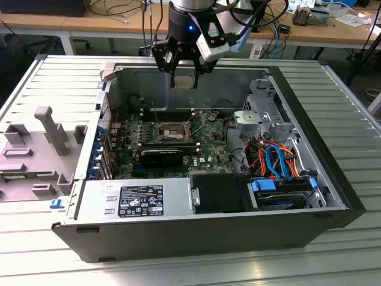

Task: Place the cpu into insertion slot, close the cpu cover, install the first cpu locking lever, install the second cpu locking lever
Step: 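Place the cpu into insertion slot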

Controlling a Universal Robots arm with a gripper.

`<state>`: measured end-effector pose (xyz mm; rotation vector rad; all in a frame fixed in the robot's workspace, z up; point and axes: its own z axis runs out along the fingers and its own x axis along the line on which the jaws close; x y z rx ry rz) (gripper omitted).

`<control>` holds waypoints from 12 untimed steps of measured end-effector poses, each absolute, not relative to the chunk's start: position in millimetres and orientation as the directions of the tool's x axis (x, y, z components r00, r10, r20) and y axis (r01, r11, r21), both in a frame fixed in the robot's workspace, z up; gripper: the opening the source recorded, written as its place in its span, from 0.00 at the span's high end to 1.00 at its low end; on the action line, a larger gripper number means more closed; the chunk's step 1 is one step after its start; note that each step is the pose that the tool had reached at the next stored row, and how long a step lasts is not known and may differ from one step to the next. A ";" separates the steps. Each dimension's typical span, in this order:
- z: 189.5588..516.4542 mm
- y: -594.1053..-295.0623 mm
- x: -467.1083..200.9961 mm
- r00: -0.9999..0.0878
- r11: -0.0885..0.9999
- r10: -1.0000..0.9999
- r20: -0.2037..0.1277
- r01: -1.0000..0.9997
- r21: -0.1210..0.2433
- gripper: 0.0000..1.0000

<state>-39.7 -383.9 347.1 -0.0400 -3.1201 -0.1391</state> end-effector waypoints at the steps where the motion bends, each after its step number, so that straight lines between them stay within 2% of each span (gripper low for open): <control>1: 347.0 -383.9 -39.7 -1.000 0.996 0.025 0.019 0.026 0.089 0.46; 12: 342.4 -383.9 -39.7 -1.000 0.996 0.025 0.019 0.026 0.089 0.46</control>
